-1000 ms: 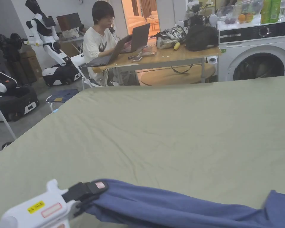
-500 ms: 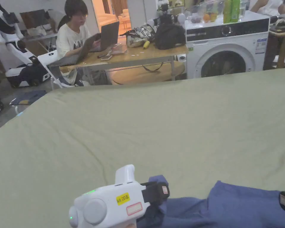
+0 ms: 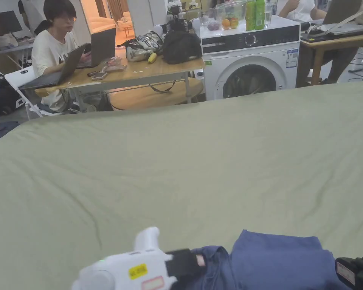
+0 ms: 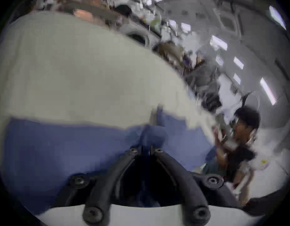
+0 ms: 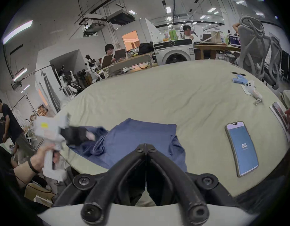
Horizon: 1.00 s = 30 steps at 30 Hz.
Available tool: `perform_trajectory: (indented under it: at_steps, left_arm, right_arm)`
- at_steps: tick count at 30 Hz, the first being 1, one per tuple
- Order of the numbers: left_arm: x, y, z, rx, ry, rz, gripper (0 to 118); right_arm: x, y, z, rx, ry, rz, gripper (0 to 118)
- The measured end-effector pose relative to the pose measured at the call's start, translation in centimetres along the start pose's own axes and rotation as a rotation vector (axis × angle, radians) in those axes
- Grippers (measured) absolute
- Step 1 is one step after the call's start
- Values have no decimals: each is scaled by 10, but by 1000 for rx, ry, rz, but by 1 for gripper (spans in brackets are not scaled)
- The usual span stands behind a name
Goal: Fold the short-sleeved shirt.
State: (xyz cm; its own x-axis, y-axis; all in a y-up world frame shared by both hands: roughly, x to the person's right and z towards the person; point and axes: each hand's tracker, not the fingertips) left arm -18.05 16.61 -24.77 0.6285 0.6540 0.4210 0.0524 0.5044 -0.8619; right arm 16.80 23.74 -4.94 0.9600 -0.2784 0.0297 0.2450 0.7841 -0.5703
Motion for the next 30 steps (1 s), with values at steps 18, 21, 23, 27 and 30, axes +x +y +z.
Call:
perform_trajectory:
  at_steps: [18,21,23,27,30]
  left_arm:
    - [-97,-17,127,319,-1,373,87]
    - [-109,-30,87,242,-57,468,85]
    - [-104,-32,79,285,-62,458,62]
    - [-108,-30,75,284,-126,573,14]
    - [-91,-23,110,370,-110,490,13]
  right_arm:
    - [-2,-5,-17,-44,53,-11,0]
    - [-2,-8,-17,-51,57,-14,0]
    - [-2,-10,-14,-53,51,-8,0]
    - [2,-10,-8,-45,38,-15,0]
    - [7,-9,-7,-44,35,-31,0]
